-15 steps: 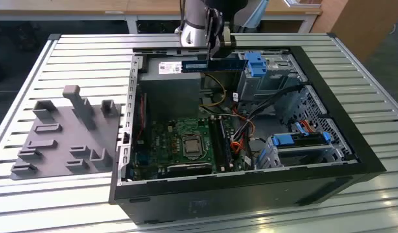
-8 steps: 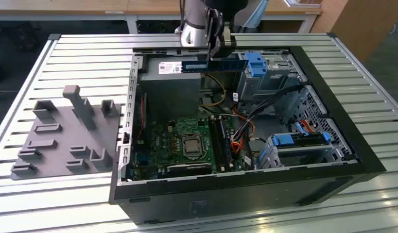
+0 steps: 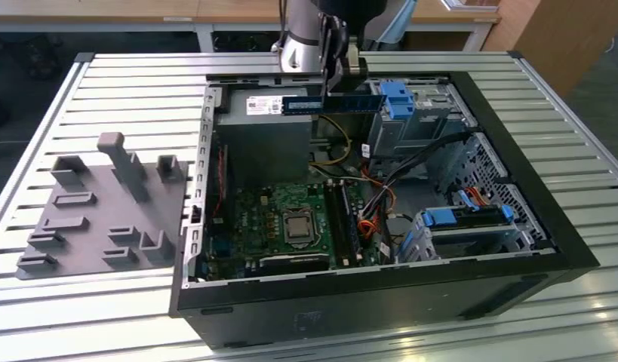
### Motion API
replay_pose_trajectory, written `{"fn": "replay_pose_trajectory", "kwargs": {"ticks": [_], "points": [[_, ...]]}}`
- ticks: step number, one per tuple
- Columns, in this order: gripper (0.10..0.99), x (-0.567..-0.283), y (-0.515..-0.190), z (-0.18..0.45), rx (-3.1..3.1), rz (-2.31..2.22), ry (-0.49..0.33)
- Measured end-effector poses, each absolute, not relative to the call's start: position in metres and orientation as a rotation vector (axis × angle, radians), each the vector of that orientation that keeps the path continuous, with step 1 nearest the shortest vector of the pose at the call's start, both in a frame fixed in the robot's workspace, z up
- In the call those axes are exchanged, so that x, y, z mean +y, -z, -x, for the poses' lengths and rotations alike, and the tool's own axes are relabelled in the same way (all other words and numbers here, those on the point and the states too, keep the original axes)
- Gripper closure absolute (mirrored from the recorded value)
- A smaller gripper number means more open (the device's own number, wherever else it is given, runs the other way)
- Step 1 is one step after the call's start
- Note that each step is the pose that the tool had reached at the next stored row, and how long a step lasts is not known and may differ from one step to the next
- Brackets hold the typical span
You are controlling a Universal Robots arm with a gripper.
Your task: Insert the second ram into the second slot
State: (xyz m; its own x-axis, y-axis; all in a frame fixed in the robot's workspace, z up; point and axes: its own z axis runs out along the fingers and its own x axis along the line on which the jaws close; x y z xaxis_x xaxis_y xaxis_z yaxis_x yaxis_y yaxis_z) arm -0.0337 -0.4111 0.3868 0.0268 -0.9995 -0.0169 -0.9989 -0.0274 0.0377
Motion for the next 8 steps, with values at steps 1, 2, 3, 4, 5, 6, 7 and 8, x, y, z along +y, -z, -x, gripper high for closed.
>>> {"fn": "replay_pose_trajectory", "kwargs": {"ticks": [1,2,3,4,5,6,7,8], "points": [[0.949,-0.4113,-0.3868,0.0337,-2.180,-2.240,0.060],[0.949,-0.4117,-0.3869,0.0337,-2.180,-2.240,0.060],[0.949,-0.4120,-0.3868,0.0337,-2.180,-2.240,0.060],[0.949,-0.4125,-0.3868,0.0336,-2.180,-2.240,0.060],[0.949,-0.4132,-0.3868,0.0336,-2.180,-2.240,0.060],[0.949,-0.4135,-0.3868,0.0337,-2.180,-2.240,0.060],[0.949,-0.4138,-0.3868,0.0337,-2.180,-2.240,0.060],[0.949,-0.4139,-0.3868,0.0337,-2.180,-2.240,0.060]]}}
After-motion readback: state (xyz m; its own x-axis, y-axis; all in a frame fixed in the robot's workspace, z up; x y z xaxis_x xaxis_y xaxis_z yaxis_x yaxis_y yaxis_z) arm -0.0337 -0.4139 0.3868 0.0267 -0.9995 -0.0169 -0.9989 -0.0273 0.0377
